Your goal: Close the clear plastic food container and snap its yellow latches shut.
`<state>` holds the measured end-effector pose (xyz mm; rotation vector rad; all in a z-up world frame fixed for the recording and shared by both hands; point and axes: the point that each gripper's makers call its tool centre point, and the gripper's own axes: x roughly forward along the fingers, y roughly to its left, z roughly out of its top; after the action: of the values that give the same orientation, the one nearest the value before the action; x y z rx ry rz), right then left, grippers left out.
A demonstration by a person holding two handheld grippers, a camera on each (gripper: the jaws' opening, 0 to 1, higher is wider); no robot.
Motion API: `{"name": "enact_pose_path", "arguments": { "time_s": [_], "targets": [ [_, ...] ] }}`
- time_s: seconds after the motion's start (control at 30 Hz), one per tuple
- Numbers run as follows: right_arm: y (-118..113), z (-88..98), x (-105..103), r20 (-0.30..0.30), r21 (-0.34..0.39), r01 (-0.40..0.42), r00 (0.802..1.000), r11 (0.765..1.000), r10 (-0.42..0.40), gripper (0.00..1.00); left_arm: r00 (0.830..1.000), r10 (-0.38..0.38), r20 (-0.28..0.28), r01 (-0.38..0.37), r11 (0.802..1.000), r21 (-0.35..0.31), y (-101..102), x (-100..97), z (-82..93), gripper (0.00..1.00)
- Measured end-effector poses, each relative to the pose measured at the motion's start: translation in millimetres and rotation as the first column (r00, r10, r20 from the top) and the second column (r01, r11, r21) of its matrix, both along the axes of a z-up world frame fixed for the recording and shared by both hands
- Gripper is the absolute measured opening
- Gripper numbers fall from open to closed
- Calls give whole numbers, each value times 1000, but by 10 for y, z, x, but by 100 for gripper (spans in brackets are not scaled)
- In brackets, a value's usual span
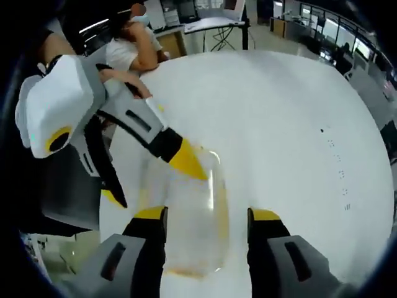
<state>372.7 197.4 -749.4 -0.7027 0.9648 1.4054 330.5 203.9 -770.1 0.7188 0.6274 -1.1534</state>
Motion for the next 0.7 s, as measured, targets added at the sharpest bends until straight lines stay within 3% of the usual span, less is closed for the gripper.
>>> {"name": "enact_pose_path", "arguments": {
  "time_s": [0.1,0.17,0.23,0.27,0.37,0.53,0.7],
  "targets": [
    [-167,-28,-144,44,-64,-59,997,996,62,63,1000,-23,-17,24,1000,21,61,64,-49,87],
    [-210,-59,-220,58,-83,-51,997,995,56,68,999,-27,-38,28,999,36,112,96,-79,90],
    [-249,-103,-156,105,-88,-45,993,995,54,74,998,-29,-49,31,998,47,149,118,-96,97],
    [-252,-105,-130,139,-85,-39,989,996,51,75,998,-37,-51,40,998,58,170,124,-106,98],
    [-306,-180,-192,147,-106,-10,989,994,26,86,996,-76,-49,81,992,94,218,179,-144,97],
    [-387,-351,-344,170,-154,-44,983,987,71,89,989,-140,-53,146,980,132,190,235,-165,90],
    [-501,-512,-341,185,-195,-42,980,980,78,88,986,-147,-77,157,974,162,180,250,-255,87]
  ]
}}
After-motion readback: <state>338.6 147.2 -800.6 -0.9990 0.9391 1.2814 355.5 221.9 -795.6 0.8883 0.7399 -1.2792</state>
